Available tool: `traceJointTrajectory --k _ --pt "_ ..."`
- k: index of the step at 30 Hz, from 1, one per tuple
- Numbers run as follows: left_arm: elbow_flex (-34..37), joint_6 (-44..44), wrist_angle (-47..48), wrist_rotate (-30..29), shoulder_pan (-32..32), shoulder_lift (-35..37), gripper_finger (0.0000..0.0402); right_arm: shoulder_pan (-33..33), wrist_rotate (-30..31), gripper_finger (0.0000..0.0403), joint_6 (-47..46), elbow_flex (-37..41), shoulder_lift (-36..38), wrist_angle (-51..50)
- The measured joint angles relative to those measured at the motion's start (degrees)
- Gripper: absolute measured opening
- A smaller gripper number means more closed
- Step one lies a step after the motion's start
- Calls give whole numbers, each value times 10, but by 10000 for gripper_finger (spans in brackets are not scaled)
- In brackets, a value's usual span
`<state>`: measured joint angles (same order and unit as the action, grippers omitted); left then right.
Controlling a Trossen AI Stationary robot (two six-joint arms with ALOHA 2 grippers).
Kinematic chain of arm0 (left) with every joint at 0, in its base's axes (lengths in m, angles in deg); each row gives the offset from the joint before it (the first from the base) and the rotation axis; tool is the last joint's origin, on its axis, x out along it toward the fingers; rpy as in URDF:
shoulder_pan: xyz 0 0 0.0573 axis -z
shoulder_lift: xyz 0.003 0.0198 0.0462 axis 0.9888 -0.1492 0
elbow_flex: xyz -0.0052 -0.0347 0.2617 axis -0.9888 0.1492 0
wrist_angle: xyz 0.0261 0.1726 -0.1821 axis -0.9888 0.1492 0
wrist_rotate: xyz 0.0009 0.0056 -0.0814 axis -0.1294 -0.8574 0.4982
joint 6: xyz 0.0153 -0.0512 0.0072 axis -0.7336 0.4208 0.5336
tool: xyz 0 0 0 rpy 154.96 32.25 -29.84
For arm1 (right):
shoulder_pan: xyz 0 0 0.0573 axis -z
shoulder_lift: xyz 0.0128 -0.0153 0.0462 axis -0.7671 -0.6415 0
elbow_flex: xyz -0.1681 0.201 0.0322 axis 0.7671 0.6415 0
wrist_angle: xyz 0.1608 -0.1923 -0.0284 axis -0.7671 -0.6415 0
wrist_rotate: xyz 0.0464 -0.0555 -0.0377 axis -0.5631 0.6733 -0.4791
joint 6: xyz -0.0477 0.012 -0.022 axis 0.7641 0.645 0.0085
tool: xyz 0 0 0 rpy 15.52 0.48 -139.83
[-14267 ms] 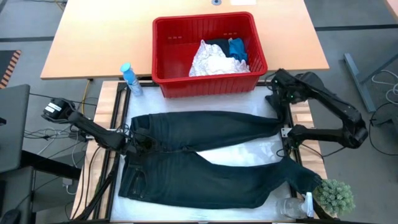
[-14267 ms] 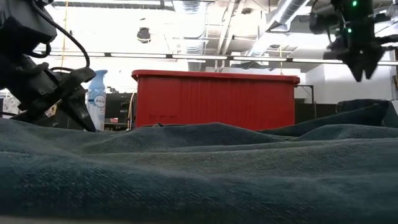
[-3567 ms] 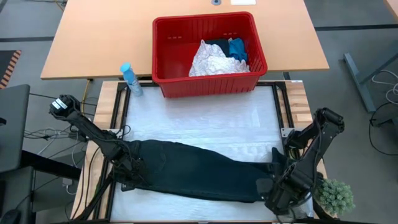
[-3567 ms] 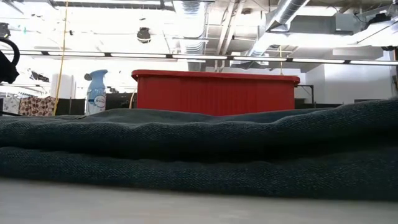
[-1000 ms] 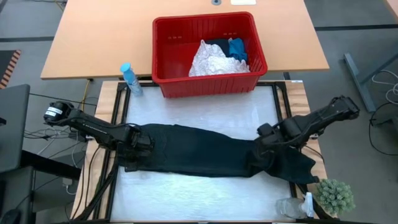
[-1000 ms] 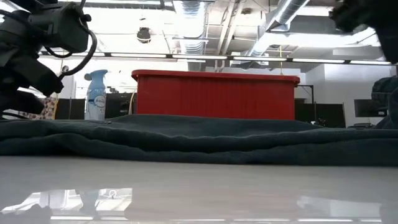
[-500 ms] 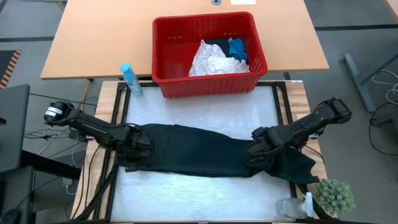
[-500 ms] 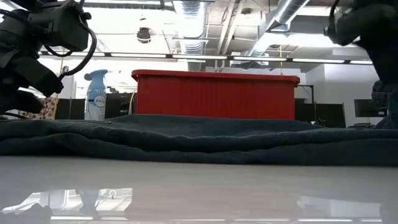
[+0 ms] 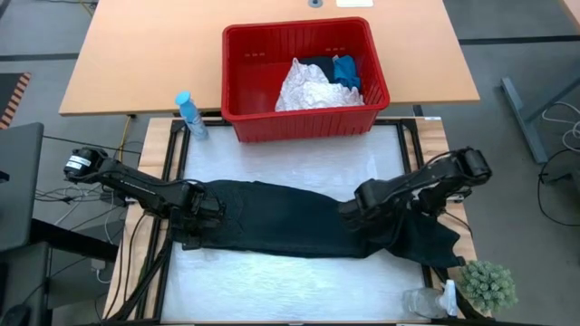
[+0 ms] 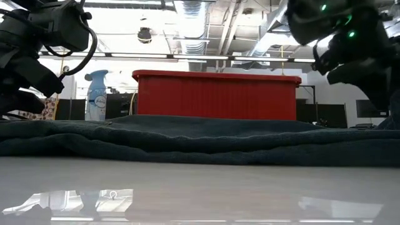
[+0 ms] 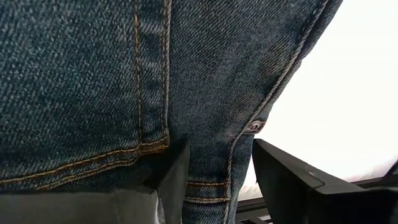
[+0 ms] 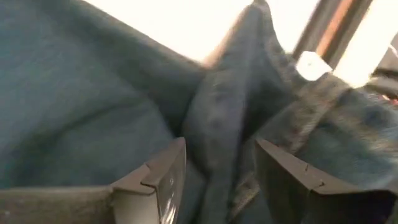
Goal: Fold Laundry from Bin
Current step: Fold the black pants from the red bin
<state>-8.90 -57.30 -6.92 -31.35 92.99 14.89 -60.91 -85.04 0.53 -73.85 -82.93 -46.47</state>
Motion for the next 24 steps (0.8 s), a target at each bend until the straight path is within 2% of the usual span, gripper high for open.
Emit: traceJointTrajectory --k 7,16,20,24 --pt "0 -14 0 -3 0 0 172 62 -9 210 61 43 16 41" --pt "0 -14 0 -19 0 0 171 85 -46 198 79 112 17 86" --pt "0 -15 0 -19 0 0 171 101 -65 140 95 120 17 90" --pt "0 -23 0 -18 0 0 171 110 -76 39 122 120 17 112"
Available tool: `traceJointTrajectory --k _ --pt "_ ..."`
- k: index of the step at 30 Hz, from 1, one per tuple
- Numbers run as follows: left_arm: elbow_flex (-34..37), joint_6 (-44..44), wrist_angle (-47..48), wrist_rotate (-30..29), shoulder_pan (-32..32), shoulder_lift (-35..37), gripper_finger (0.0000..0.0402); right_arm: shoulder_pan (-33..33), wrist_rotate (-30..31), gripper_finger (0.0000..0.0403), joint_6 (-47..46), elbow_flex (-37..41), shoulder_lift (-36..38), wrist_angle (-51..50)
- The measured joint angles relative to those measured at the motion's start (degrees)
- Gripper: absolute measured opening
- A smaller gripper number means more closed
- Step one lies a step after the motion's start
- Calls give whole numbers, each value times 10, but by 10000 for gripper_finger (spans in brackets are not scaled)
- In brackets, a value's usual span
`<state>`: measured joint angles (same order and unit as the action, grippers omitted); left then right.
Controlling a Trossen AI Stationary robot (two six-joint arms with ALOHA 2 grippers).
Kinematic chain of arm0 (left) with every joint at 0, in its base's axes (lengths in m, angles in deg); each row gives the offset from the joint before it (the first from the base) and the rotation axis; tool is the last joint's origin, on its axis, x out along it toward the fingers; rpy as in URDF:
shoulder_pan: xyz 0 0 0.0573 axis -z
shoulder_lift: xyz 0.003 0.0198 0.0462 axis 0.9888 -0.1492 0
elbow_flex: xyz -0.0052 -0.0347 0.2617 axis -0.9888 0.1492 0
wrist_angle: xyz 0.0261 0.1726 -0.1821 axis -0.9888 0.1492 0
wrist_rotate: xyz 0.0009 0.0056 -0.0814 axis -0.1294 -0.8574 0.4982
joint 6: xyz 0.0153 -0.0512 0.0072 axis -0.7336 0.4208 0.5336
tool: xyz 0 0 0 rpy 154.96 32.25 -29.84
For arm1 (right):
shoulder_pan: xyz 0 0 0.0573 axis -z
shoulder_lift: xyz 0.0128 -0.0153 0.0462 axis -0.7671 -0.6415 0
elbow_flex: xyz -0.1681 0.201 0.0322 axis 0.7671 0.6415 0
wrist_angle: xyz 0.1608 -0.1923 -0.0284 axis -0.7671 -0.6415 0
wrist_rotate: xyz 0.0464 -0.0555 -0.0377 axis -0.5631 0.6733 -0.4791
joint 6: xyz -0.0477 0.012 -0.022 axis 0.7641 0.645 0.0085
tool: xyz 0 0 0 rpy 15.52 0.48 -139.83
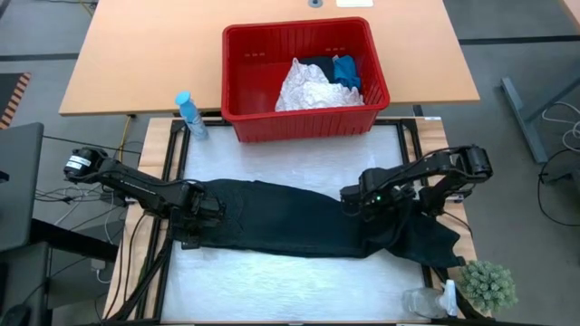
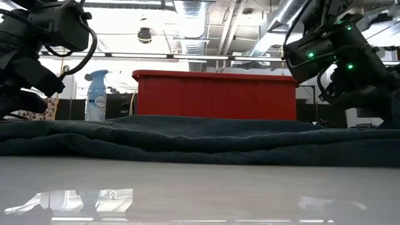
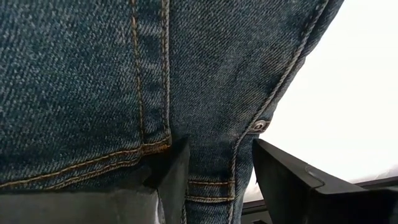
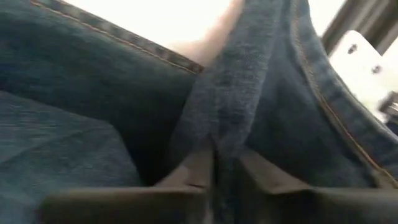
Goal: Fold Laundry from Bin
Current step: Fold the black pants from the red bin
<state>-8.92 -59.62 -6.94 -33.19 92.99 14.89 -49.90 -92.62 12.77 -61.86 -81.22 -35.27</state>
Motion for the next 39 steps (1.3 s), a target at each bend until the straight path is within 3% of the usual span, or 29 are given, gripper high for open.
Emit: traceJointTrajectory --k 5,18,26,34,39 --pt "0 1 0 0 0 0 171 0 21 22 -1 -22 2 10" --pt "0 13 -2 0 0 0 171 -17 252 22 -53 -212 118 -23" --pt "0 19 -2 -1 0 0 171 -82 346 22 12 -291 181 33" --pt "0 19 -5 -16 0 0 171 -159 337 22 257 -300 208 155" --pt "0 26 -6 -16 0 0 171 -226 331 22 278 -300 235 182"
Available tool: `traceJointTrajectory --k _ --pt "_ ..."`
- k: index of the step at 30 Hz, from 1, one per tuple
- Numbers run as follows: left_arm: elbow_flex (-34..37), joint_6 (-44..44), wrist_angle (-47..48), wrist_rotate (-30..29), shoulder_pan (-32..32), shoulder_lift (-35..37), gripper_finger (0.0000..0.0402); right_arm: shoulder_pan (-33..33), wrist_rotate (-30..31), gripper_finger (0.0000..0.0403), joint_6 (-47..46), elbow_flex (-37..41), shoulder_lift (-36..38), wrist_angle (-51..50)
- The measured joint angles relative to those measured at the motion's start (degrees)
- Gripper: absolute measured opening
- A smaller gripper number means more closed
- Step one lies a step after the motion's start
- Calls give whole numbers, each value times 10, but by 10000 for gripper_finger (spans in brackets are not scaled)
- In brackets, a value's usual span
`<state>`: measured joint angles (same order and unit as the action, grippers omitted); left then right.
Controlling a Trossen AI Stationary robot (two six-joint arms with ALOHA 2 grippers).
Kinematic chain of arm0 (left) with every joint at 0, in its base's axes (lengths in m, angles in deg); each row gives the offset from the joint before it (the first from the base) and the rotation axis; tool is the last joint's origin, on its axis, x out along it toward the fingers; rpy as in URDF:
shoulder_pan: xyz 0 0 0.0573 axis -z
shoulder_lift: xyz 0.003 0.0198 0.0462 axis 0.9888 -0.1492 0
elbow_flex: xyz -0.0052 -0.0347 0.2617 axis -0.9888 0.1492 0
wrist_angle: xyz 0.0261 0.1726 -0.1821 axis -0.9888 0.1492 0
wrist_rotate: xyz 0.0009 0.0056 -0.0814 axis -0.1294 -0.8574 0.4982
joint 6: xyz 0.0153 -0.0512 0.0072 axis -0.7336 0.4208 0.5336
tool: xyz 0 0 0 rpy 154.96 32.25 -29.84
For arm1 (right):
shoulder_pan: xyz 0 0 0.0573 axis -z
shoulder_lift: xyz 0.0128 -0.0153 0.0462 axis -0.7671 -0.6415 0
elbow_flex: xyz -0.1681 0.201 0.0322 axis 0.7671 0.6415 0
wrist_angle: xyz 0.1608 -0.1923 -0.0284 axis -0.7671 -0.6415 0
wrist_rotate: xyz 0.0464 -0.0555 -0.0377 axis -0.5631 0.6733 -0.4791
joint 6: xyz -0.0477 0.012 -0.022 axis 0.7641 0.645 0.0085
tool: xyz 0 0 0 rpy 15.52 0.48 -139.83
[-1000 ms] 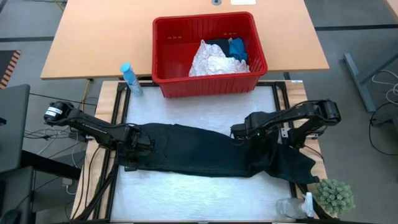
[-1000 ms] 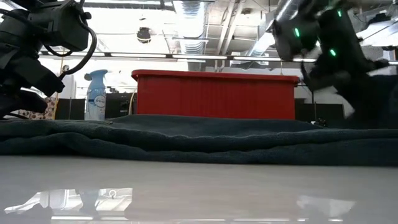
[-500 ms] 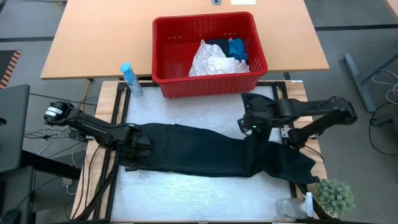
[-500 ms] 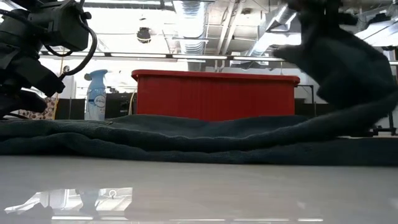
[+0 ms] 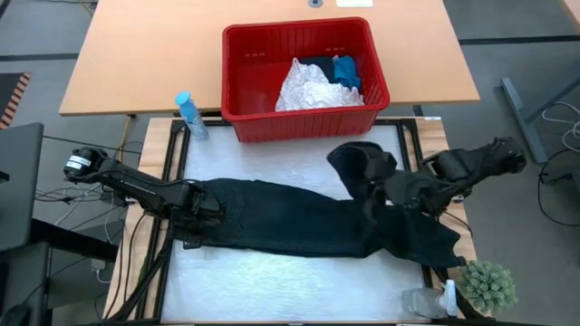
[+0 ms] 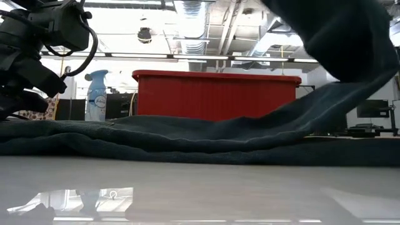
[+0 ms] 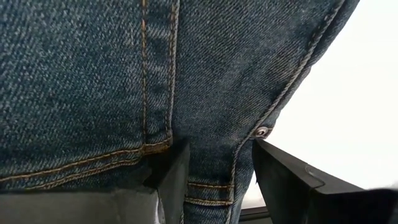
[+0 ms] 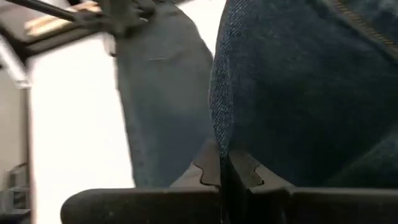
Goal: Fold Laundry from Bin
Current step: Fold the black pants from the red bin
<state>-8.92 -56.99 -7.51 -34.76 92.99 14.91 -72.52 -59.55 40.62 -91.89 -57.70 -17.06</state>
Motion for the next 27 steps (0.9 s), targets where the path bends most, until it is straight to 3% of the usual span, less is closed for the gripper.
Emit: traceJointTrajectory --k 4,10,13,21,27 --pt "0 0 0 0 0 0 171 -53 2 22 -25 0 22 -34" --pt "0 0 3 0 0 0 171 -127 -3 22 -197 0 25 -264" --pt "0 4 7 1 0 0 171 -161 -5 22 -223 1 17 -317" --pt "15 12 7 18 0 1 171 -166 -21 22 -61 4 16 -317" --pt "17 10 6 19 0 1 171 -106 55 22 79 4 14 -284"
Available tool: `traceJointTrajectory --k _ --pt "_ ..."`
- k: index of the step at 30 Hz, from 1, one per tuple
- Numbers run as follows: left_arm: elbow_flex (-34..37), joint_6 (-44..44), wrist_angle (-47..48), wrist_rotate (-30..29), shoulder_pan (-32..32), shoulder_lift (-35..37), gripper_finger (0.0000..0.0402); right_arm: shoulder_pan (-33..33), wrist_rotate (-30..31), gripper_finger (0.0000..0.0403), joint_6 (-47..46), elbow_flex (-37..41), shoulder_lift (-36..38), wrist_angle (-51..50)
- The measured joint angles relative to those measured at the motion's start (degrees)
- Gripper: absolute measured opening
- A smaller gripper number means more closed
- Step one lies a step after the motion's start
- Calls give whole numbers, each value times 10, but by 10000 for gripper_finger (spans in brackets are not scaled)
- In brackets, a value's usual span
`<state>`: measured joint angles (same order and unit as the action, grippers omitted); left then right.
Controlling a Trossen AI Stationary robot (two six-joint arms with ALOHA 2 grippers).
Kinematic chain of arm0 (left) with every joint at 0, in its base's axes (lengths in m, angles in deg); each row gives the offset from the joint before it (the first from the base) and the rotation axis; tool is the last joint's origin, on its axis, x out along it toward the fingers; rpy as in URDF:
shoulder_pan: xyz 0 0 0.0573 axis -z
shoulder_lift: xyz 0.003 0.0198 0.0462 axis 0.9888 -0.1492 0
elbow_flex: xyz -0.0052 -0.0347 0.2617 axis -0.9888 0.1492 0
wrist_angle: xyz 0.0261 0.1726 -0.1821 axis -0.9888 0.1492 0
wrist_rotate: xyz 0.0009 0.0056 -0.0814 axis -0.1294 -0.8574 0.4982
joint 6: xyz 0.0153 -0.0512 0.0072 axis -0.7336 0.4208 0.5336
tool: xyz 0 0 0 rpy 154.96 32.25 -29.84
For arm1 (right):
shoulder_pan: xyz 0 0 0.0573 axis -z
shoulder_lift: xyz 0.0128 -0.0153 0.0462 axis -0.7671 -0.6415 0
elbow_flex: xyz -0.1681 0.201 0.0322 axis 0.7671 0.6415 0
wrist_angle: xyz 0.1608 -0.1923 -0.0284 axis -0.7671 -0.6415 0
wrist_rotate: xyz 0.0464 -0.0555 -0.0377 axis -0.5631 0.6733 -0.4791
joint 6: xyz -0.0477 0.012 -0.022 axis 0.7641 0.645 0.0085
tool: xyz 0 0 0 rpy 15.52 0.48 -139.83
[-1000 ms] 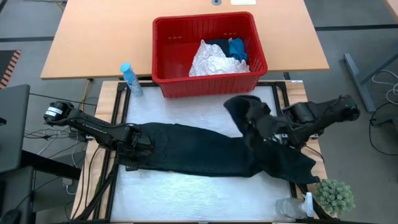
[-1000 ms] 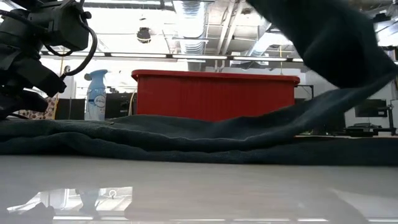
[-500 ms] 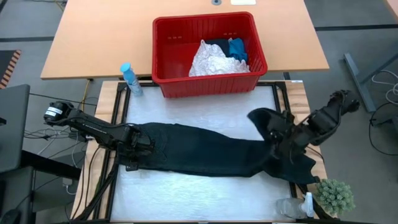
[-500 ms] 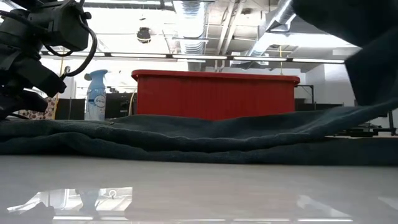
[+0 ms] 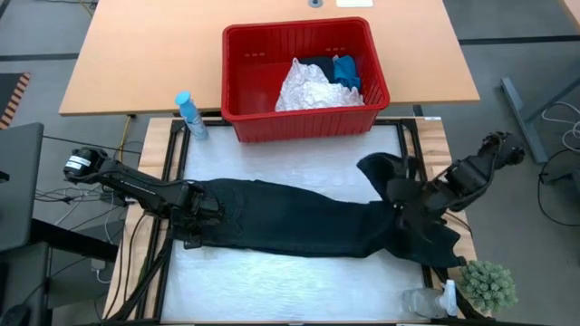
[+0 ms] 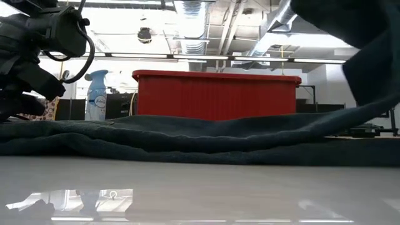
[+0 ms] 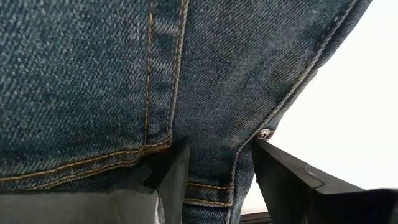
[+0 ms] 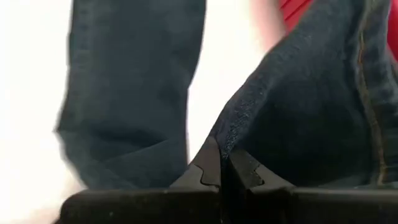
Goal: Fold Laundry from Bin
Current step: Fold the black pants from the red bin
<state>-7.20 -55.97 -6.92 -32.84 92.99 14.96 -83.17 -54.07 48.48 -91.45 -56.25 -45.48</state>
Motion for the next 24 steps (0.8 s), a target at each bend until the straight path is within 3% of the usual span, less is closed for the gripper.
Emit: traceJointTrajectory --k 7,12,17,24 --pt "-17 24 0 20 0 0 171 79 88 22 271 -19 -1 134" --pt "-34 62 -10 13 0 -1 171 120 46 22 442 -30 -1 289" --pt "-77 102 -32 4 0 -1 171 134 -97 22 436 -31 -8 297" --pt "-183 138 -109 -103 -14 -1 171 129 -183 22 396 -30 -40 215"
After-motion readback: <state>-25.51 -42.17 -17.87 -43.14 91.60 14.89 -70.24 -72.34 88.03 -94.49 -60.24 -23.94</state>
